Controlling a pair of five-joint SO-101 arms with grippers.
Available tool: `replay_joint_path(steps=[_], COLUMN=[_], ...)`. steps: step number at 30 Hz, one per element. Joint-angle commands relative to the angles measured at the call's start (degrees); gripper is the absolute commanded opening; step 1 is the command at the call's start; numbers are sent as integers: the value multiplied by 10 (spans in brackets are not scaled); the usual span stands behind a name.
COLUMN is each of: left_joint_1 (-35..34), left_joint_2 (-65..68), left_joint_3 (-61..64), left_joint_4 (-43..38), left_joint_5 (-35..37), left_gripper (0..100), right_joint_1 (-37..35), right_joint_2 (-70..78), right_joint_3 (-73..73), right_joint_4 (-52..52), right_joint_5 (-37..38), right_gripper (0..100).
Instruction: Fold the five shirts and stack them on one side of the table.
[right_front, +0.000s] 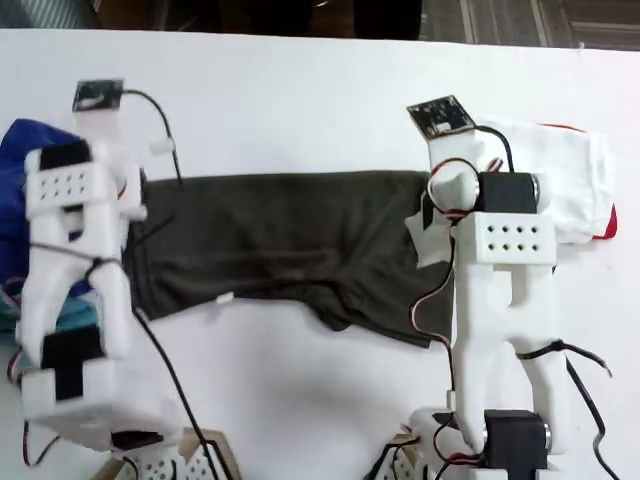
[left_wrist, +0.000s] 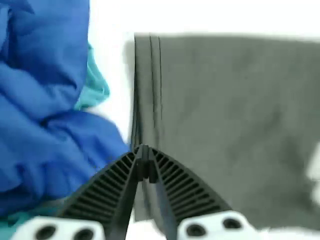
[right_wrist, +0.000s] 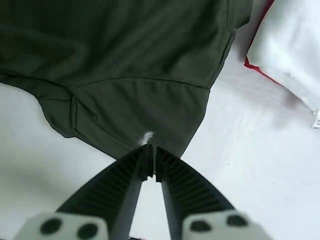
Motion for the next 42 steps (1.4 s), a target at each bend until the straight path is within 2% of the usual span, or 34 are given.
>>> replay_joint_path(steps=[1, 6, 13, 22, 25, 28, 37, 42], left_joint_1=[5, -4, -18, -18, -18, -18, -8, 5], left_joint_2=[82, 226, 375, 487, 516, 540, 542, 542], left_joint_3=[-112, -241, -409, -575, -607, -634, -739, -838], left_joint_4=[3, 55, 99, 160, 171, 175, 230, 280], left_joint_5=[52, 47, 49, 50, 48, 47, 45, 5], left_gripper=[43, 187, 173, 172, 119, 17, 25, 27], right_joint_1=[-2, 0, -2, -1, 0, 0, -4, -4], right_joint_2=[-30, -30, -30, -30, -30, -30, -30, -30], right_joint_3=[-3, -2, -2, -2, -2, -2, -1, -1], right_joint_4=[-4, -2, -3, -2, -2, -2, -2, -2], right_joint_5=[0, 0, 0, 0, 0, 0, -4, -4], right_gripper=[19, 19, 19, 19, 19, 19, 19, 19])
